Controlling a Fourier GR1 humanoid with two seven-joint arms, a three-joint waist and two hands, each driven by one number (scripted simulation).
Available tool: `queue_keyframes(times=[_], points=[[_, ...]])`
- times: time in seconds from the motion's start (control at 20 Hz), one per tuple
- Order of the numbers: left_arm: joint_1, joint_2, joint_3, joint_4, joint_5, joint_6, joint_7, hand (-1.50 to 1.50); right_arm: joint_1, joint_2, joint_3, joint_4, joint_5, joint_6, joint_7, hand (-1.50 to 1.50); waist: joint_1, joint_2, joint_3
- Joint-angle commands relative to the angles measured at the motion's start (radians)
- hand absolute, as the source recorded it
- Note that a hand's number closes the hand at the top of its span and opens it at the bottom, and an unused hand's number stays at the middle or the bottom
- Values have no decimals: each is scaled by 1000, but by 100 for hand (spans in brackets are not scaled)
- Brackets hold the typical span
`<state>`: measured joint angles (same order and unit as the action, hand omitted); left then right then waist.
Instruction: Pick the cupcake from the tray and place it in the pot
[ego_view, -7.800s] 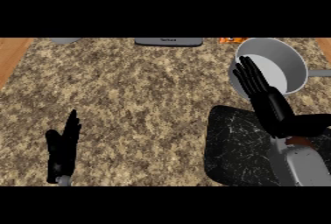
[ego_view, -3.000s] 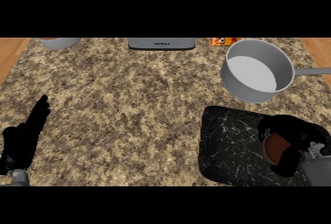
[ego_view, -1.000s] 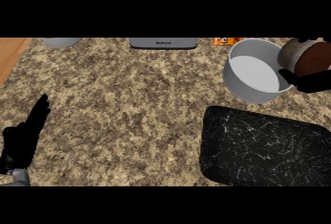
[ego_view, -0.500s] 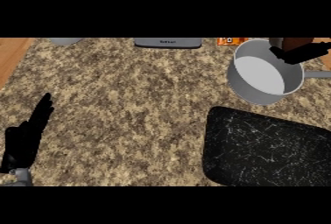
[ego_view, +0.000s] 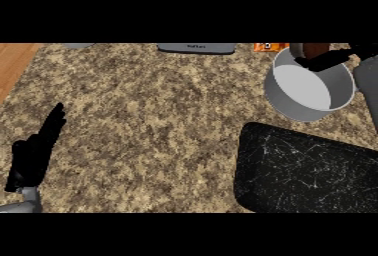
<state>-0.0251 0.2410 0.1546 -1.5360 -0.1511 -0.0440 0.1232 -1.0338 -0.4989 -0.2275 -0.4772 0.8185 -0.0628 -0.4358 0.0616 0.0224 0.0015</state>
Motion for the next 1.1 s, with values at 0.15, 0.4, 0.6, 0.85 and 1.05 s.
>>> queue_keyframes(times=[0.15,0.4,0.6,0.85,1.05], points=[[6,-26,-18,-28,-15,19,5,0,-51,23,-65,202,-50,33,-78,-150,9,4,1],[-19,2,5,-3,-1,-3,6,0,-55,12,-101,253,-77,21,-157,-150,4,6,1],[-9,-25,-12,-6,-17,19,14,0,-139,20,-245,220,-235,74,-199,-150,2,2,2],[-9,15,17,-38,6,-10,40,0,-135,1,-350,262,-349,157,-216,-150,-5,-3,1],[23,0,15,-9,-8,-1,-3,0,-145,-98,-364,299,-376,331,-160,-150,-15,-5,0]])
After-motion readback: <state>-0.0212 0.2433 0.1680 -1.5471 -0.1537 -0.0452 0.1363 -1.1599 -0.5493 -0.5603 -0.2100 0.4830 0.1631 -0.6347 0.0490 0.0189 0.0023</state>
